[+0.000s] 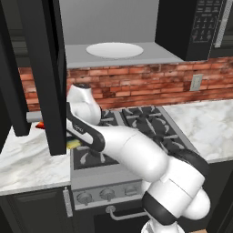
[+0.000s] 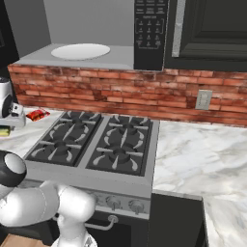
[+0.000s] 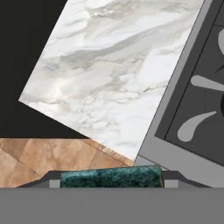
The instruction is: Place the sponge inside the microwave to prepare for sanitizing.
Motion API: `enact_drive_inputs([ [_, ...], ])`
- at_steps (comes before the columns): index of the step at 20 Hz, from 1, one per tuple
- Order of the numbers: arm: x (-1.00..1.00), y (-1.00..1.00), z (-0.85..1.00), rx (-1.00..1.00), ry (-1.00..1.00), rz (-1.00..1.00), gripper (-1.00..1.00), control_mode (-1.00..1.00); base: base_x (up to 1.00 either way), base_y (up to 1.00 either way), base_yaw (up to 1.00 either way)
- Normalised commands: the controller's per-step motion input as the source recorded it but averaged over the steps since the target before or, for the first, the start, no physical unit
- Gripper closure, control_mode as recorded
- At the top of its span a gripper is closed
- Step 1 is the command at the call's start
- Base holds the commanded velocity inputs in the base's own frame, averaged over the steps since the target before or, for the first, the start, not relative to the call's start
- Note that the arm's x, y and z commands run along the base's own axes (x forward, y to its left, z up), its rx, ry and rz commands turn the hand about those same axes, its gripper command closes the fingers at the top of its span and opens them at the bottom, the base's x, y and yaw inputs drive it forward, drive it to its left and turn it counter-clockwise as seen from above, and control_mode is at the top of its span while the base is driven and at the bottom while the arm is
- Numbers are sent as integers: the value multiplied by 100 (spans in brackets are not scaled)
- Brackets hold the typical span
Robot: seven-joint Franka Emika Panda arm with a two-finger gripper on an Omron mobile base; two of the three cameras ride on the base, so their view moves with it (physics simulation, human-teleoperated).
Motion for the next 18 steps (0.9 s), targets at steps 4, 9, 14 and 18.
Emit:
enact_drive_inputs([
  [4,-29,-42,4,0,-2,0,100,-100,0,0,0],
  [9,-31,-40,0,0,-6,0,100,-100,0,0,0],
  [14,-30,-45,11,0,-4,0,100,-100,0,0,0],
  [18,-30,-49,26,0,0,0,100,-100,0,0,0],
])
